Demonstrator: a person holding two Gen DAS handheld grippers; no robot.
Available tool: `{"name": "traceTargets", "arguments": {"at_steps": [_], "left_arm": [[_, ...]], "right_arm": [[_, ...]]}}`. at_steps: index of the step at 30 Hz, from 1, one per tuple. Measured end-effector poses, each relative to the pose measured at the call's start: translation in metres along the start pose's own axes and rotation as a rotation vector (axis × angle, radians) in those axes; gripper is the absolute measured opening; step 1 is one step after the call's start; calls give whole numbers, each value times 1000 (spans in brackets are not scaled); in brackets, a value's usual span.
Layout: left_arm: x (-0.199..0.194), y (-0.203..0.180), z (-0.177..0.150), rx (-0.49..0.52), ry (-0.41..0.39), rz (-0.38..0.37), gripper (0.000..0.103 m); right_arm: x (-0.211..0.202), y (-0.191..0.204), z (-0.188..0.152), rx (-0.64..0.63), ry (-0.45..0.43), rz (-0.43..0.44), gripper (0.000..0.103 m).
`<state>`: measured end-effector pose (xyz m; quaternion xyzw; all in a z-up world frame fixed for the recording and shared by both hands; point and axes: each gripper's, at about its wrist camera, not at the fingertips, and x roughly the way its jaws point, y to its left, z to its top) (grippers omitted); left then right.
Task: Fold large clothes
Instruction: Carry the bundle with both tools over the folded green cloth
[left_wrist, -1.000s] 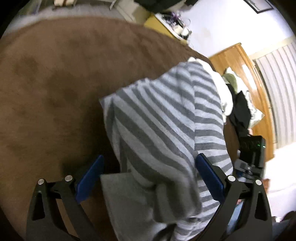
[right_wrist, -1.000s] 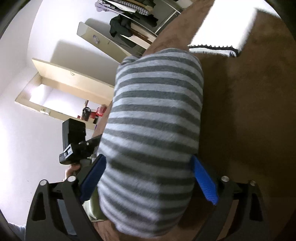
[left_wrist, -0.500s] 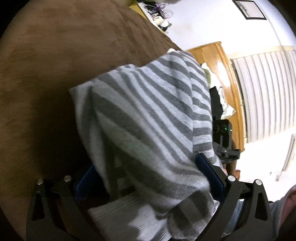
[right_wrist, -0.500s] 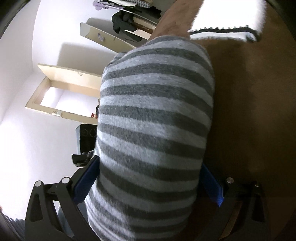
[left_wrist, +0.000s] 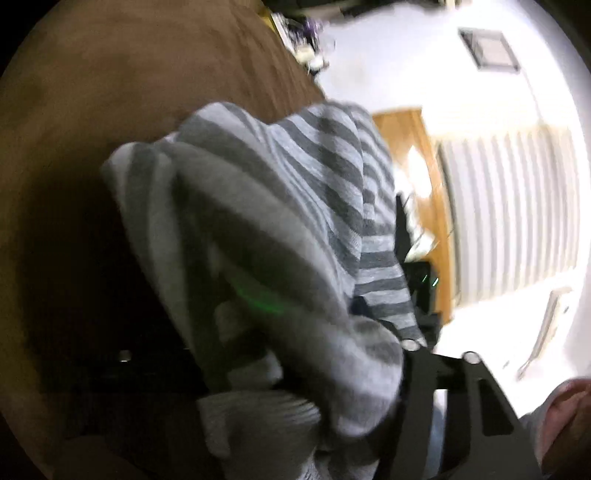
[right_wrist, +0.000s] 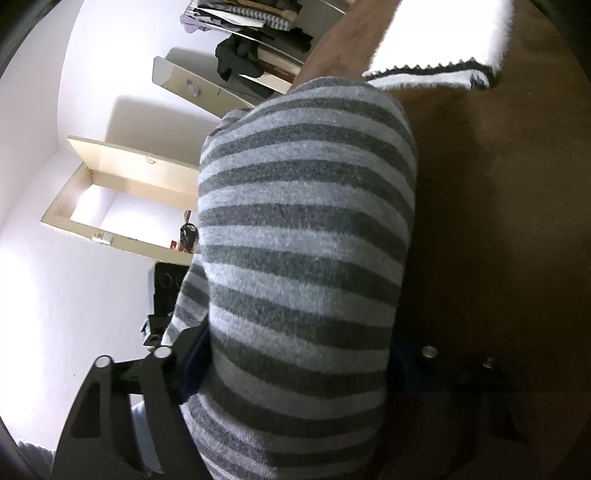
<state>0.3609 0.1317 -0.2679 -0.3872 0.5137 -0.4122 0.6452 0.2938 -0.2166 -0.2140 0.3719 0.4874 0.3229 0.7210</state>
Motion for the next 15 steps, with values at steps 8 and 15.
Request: {"name": "traceTargets", "arguments": {"at_steps": [8,15], "left_arm": [[-13,-36,-17,24,-77,-27,51],[-41,-99,-21,94,-91,-31,51]], "right_arm": [[-20,27,-1,-47,-23,37,66],[-63,74,-3,-102,-56,72,66]]}}
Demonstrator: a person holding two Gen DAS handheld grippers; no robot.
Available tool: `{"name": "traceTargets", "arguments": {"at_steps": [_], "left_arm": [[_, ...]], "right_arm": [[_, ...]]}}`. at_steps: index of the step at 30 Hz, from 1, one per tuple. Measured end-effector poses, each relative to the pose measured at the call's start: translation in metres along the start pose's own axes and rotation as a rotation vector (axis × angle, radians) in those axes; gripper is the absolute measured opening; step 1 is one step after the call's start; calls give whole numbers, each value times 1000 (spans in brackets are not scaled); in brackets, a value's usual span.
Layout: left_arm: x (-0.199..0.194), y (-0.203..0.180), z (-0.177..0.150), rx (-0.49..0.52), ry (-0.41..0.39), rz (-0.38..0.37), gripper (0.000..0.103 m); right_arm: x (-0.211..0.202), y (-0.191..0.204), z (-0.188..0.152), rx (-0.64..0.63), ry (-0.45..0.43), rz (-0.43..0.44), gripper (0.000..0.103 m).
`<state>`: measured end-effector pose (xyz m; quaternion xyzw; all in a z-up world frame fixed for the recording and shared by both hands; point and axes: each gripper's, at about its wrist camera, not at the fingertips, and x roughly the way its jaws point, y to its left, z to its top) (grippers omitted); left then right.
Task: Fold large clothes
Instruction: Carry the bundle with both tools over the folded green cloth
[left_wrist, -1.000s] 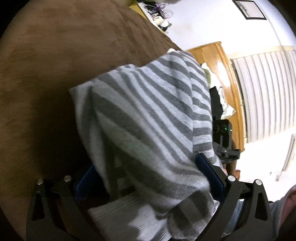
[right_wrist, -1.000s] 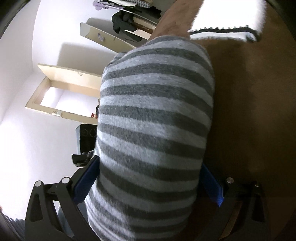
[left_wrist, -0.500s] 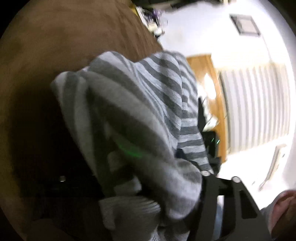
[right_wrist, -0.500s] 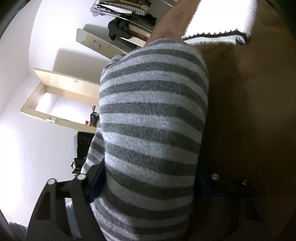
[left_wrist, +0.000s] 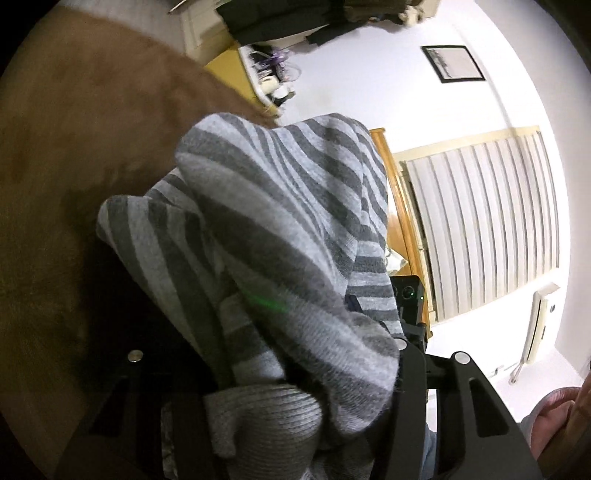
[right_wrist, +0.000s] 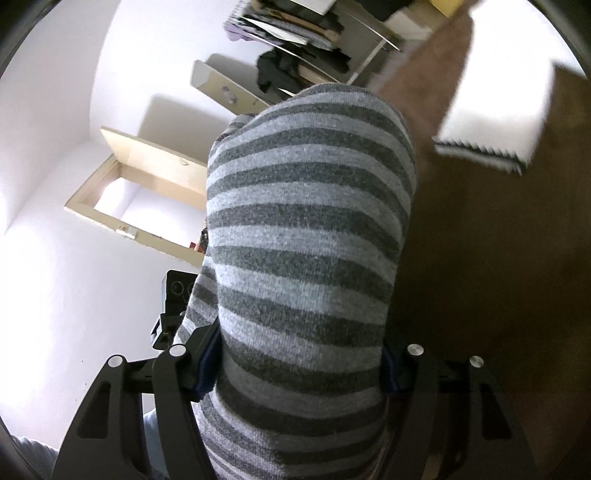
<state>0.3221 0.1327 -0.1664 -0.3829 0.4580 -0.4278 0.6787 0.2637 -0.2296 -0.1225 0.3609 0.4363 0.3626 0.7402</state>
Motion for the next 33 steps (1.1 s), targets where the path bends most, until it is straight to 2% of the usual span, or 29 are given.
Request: {"name": "traceTargets", "arguments": {"at_steps": [4,8,13,17,19,25,28,33], "left_arm": [[-19,-45,-7,41,-24,9,51],[-40,-77,-33,62,-49,18,51],[-66,-85,-74,61,-62,14,51],[-78,-99,-83,63,-80,28,51],[-91,-103,-88,63,-99,33,51],[-145,-98,-100,52,-184,102,51],[-191,-96,-108,41,-238,176,51],[-273,-75,-133,-26,-377,265,51]], "right_arm": [[-25,39,-7,-35,-15,24,66],[-49,67,-32,-56,-17,32,66],[-61,88,-60,-71,-5,29,66],[-56,110,-66,-93,18,37,66],[-37,124,-54,-104,29,39,66],[9,153,-64,-142,88,76,66],[55,165,-66,-145,139,129,66],[146,192,-74,-145,257,198,67]]}}
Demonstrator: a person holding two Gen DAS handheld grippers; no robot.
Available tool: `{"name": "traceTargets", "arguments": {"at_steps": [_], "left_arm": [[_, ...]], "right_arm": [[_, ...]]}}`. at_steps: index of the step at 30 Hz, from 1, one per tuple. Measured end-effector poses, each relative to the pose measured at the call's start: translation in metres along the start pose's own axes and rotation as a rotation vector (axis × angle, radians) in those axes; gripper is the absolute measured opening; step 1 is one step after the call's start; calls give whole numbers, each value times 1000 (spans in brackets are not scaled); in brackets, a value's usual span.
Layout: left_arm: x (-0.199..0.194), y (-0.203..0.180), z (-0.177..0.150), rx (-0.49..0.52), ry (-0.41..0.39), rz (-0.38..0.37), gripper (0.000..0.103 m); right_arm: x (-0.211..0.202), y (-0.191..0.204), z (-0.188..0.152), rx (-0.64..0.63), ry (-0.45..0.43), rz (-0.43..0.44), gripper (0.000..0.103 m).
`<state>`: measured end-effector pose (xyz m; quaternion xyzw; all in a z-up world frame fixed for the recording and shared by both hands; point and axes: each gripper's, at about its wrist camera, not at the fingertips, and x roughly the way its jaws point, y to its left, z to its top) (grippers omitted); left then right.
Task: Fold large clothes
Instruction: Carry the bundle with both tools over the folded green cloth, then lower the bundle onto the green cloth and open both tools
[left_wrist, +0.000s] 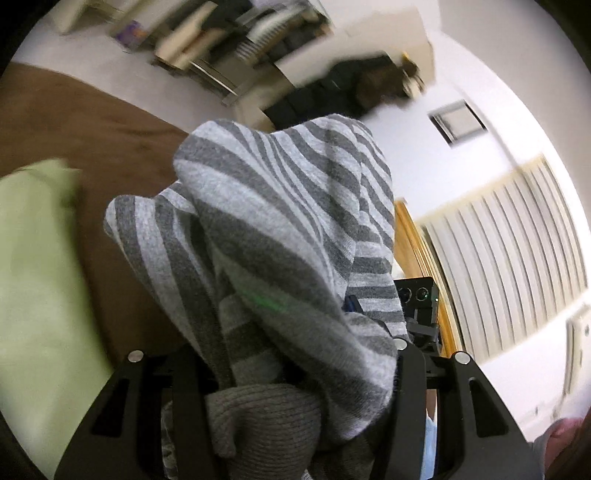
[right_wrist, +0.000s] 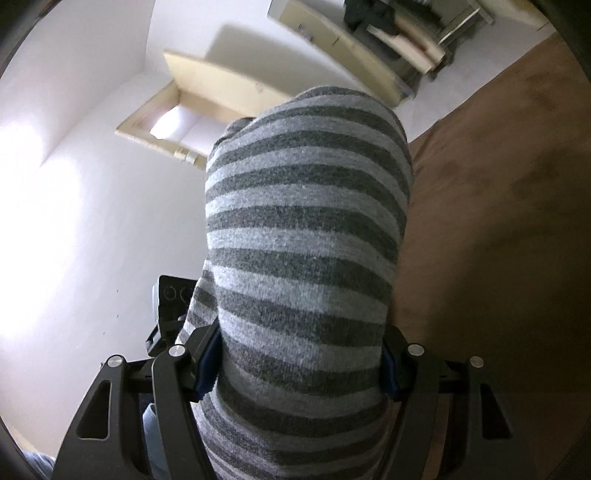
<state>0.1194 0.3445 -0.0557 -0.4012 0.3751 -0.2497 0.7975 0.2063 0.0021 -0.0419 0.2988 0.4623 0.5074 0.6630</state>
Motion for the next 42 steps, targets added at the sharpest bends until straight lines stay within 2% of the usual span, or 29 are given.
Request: {"name": "traceTargets", "arguments": {"at_steps": [4,8,11,17,22,24,28,30,31,33,35,36,37,40,41,42], "left_arm": [[-51,37,-7,-48,-96,91,51],[-87,68,-21,-84,-139,190,51],[-111,92,-35,-131,-189,234,51],[-136,143,-61,-213,-215,327,52],[-135,190,-80,-277,-250,346,52],[-138,192,-85,-284,-271,324,53],[-143,190,-92,-276,-259,327,53],[-142,184,-88,-271,-250,342,59],[-142,182,-84,-273,-240,372,62],[-149,174,-76,-263,-235,455,74],[-165,164,-72,-215,-230,601,82],[-172,159,-72,-203,-229,638,84],[-178,153,-71,-193,-226,678,84],[-194,133,-62,-165,-222,832,85],[-196,119,-58,-134,-213,904,87],[-194,108,-53,-100,-214,932,91]], "right_arm": [[81,8,11,-26,135,27,67],[144,9,14,-61,258,22,67],[186,5,10,-68,340,34,67],[261,-9,-11,-101,508,0,67],[292,-36,-19,-118,558,-46,69],[290,-39,-20,-122,557,-40,69],[292,-35,-28,-148,561,-45,70],[285,-24,-38,-150,556,-53,72],[270,-11,-40,-147,557,-57,75],[273,-5,-42,-158,565,-78,78],[274,6,-42,-201,570,-127,84],[275,17,-41,-241,553,-167,91],[271,22,-39,-277,535,-203,94],[253,46,-32,-404,475,-308,97],[245,55,-33,-446,453,-334,97],[235,67,-36,-507,424,-346,97]]}}
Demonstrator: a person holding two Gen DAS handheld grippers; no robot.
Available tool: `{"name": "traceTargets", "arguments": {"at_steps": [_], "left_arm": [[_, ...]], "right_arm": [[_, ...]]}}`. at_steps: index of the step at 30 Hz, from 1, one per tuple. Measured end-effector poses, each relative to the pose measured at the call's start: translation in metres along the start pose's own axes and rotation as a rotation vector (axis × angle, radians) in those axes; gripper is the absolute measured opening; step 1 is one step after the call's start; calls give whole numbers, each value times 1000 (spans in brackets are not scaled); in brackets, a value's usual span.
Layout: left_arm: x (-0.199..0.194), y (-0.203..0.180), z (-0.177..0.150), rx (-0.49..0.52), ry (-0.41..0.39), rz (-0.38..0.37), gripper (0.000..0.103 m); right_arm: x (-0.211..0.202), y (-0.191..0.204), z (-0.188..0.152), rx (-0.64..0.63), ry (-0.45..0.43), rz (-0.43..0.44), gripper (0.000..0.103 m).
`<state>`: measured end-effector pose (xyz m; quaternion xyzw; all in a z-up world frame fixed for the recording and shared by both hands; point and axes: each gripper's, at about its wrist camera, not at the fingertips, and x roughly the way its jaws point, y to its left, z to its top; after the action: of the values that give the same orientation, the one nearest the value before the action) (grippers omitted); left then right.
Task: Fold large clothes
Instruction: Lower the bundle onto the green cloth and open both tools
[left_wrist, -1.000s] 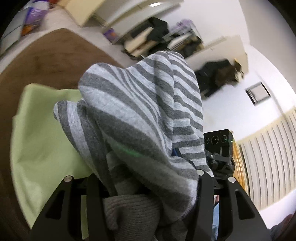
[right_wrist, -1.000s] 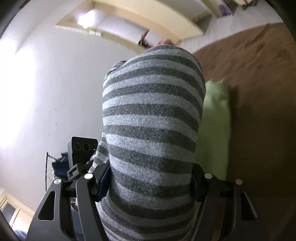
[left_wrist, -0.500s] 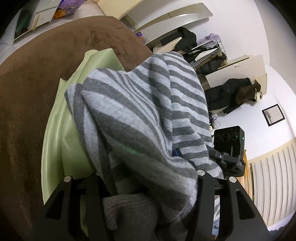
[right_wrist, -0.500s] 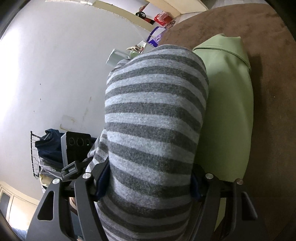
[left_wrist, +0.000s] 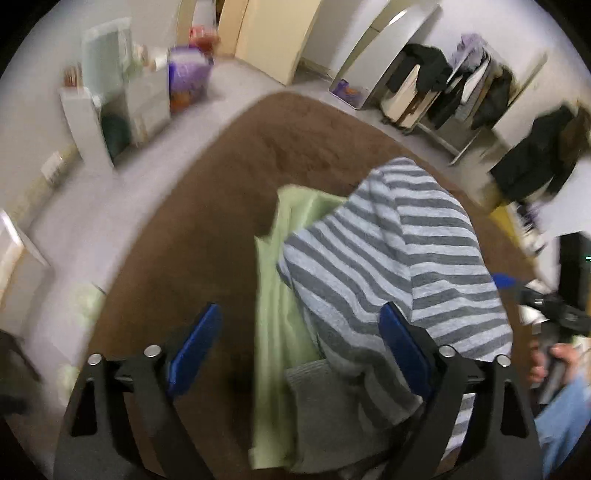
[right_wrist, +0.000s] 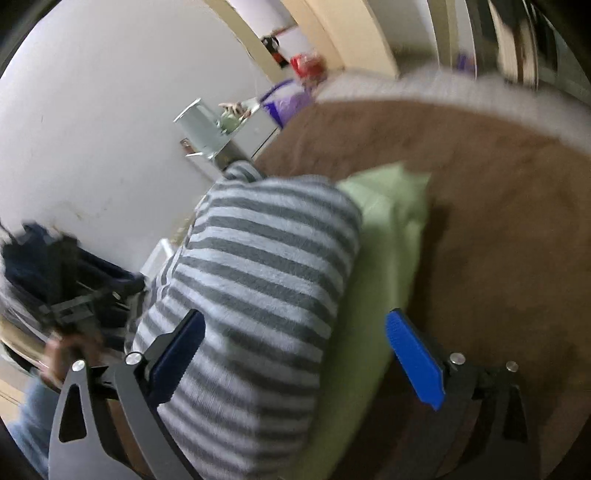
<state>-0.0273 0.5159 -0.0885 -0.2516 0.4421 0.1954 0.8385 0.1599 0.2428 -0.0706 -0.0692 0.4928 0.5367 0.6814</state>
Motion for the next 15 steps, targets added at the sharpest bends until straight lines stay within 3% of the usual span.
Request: {"name": "traceTargets", "arguments": {"at_steps": [2,5,8,10,15], "left_arm": [[-17,-22,3,44,-48,20,96],[-29,-55,1,78,-86,-33,96],[-29,-77,-7,108,-89,-48,96],[-28,-86,-12,107,-89,-67,96],[-17,-90,-37,59,-77,-109,96]], "right_arm": [[-18,17,-10,-80,-55,-33,97],[-37,40,-31,-172,-138,-47,96],[-44,52,-50,-234,-151,-84,71],[-45,56,-58,-229,-154,-95,45],[-30,59,-79,-221,-142,-56,42]]}}
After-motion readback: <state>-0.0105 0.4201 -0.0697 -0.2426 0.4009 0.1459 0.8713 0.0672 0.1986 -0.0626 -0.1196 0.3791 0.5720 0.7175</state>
